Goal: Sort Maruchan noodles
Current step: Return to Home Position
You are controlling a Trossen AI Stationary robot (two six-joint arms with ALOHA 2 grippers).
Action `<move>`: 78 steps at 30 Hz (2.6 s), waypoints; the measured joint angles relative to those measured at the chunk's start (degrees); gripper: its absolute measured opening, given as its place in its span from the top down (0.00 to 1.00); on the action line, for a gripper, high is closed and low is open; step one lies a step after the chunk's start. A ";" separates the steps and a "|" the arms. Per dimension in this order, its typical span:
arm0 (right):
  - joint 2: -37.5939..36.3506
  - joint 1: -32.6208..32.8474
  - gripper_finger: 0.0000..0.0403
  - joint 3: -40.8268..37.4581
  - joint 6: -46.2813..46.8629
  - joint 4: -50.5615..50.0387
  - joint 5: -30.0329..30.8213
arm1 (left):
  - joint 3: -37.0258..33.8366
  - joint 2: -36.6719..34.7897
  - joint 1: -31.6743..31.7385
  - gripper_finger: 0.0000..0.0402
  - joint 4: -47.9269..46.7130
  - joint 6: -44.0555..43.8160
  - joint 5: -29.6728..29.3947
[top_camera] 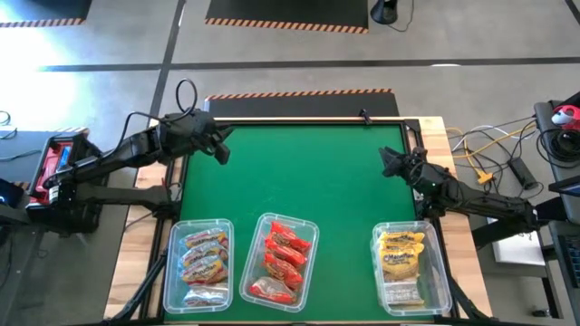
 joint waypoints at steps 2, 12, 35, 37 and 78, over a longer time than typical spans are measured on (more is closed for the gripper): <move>0.10 0.00 0.50 -0.01 0.00 0.00 -0.01 | 0.00 0.01 0.00 0.86 -0.21 0.01 0.00; 0.10 0.00 0.50 -0.01 0.00 0.00 -0.01 | -0.10 0.56 0.38 0.86 -1.93 8.76 4.13; 0.12 0.00 0.50 -0.01 0.00 -0.02 -0.01 | -20.85 -11.57 11.33 0.86 10.66 17.11 24.11; 0.12 0.00 0.50 -0.01 0.00 -0.02 -0.03 | -25.66 -14.96 11.32 0.86 17.97 13.13 24.13; 0.15 0.00 0.50 -0.01 0.00 -0.02 -0.04 | -56.06 -29.45 11.30 0.86 66.83 1.67 22.03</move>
